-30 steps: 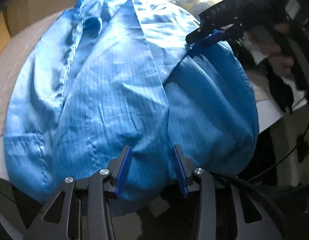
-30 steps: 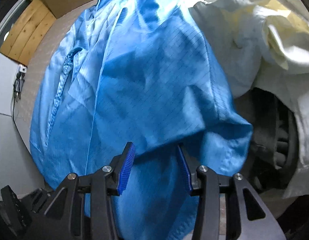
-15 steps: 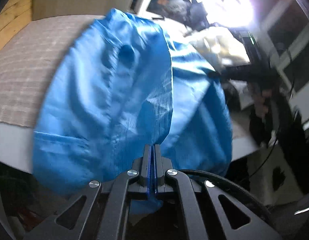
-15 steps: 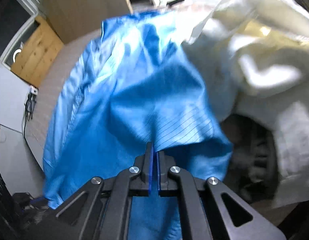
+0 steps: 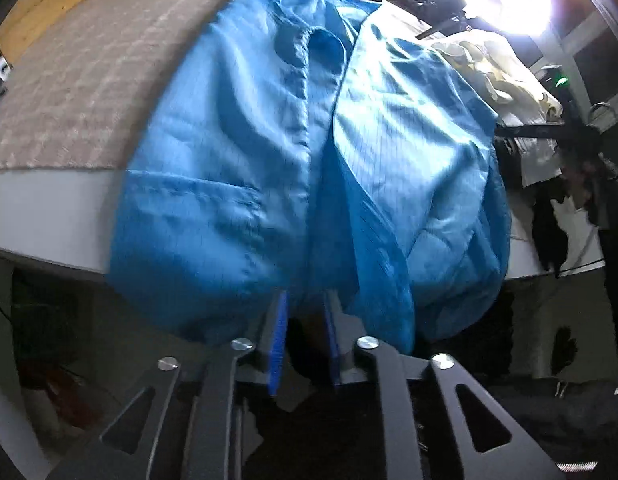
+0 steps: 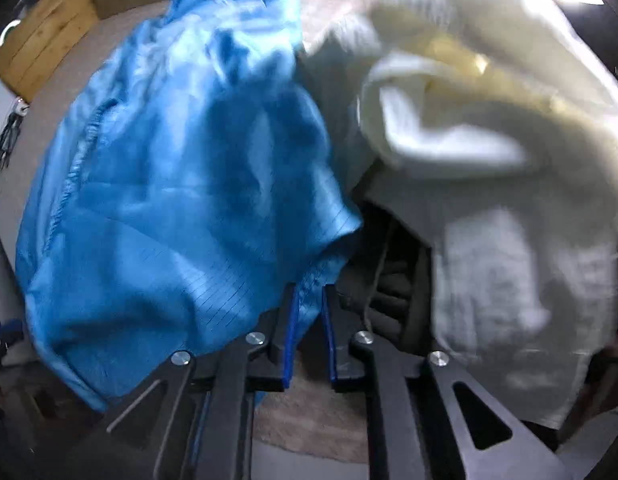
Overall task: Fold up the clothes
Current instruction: 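Release the jacket hem with both tools and spread it flat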
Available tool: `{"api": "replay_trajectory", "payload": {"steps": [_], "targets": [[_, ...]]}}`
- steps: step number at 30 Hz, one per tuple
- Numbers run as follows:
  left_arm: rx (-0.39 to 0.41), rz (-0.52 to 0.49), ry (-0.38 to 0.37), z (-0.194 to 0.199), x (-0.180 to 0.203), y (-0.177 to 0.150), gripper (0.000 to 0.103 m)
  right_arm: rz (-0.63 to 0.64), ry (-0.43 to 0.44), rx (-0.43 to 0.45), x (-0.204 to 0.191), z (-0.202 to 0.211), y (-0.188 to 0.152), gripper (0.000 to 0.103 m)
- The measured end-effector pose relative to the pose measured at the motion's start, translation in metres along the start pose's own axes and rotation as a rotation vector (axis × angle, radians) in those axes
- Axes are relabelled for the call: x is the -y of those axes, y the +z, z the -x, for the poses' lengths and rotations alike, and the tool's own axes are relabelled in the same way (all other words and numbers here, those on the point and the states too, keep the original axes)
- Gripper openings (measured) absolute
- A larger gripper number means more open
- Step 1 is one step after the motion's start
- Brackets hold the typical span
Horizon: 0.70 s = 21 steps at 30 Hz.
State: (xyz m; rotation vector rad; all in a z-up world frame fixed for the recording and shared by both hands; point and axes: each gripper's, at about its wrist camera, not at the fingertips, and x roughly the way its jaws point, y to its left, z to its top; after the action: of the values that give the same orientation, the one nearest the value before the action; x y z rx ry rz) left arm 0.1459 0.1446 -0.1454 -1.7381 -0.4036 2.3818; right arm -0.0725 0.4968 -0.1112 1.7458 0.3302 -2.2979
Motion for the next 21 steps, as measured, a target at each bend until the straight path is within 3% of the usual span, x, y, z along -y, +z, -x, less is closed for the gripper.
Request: {"api": "replay_trajectory", "payload": {"steps": [1,3,5,7,11,12,15,17,21], "targets": [[0.012,0.007,0.008,0.003,-0.004,0.006,0.023,0.021,-0.007,0.032,-0.003,0.012,0.005,0.027],[0.037,0.033,0.016,0.01,-0.015,0.024,0.025,0.048,0.002,0.095,-0.008,0.021,0.034,0.035],[0.066,0.035,0.04,0.013,-0.018,0.047,0.032,0.07,0.017,0.158,-0.013,0.027,0.068,0.037],[0.079,0.019,0.062,0.01,-0.012,0.07,0.036,0.094,0.028,0.207,-0.017,0.03,0.096,0.049],[0.096,-0.016,0.045,-0.001,0.009,0.092,0.036,0.133,-0.013,0.153,-0.022,-0.017,0.161,0.049],[0.098,-0.026,0.039,-0.004,0.016,0.093,0.036,0.145,-0.012,0.125,-0.022,-0.025,0.163,0.049],[0.095,-0.042,0.016,-0.015,0.03,0.095,0.036,0.205,-0.021,0.064,-0.022,-0.035,0.146,0.049],[0.09,-0.029,0.003,-0.018,0.032,0.09,0.036,0.241,-0.027,0.071,-0.02,-0.021,0.124,0.049],[0.067,0.043,-0.04,-0.015,0.023,0.059,0.036,0.146,0.136,0.038,-0.012,0.0,0.055,0.049]]}}
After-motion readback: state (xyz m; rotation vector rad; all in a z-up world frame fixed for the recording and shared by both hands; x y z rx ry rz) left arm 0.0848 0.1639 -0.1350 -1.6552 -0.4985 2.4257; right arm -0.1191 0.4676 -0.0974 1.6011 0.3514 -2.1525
